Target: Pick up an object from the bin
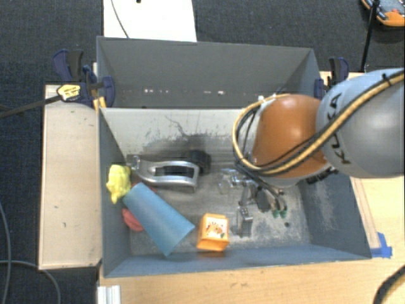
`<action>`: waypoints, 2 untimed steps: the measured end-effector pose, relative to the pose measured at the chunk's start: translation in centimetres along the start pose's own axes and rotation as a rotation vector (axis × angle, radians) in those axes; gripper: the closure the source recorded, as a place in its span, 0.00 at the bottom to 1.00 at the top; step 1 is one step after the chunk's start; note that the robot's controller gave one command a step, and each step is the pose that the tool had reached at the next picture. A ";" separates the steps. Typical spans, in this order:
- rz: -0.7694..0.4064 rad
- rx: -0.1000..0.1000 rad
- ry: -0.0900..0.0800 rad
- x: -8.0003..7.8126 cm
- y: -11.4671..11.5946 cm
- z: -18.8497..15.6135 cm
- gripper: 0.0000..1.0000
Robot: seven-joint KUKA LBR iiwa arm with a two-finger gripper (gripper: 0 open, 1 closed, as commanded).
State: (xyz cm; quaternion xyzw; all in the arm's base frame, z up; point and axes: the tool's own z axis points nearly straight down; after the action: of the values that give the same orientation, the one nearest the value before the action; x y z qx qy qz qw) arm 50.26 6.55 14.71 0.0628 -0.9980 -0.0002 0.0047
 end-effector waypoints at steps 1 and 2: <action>-0.032 0.002 -0.026 -0.3 0.6 -2.6 0.00; -0.079 0.001 -0.017 0.9 2.4 3.7 0.00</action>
Offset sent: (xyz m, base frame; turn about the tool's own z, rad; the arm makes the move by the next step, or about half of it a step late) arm -0.0238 0.0337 -0.0771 -0.1128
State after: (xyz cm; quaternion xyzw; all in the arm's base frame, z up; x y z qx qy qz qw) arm 49.06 8.86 11.01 0.1024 -0.9947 -0.0006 -0.0037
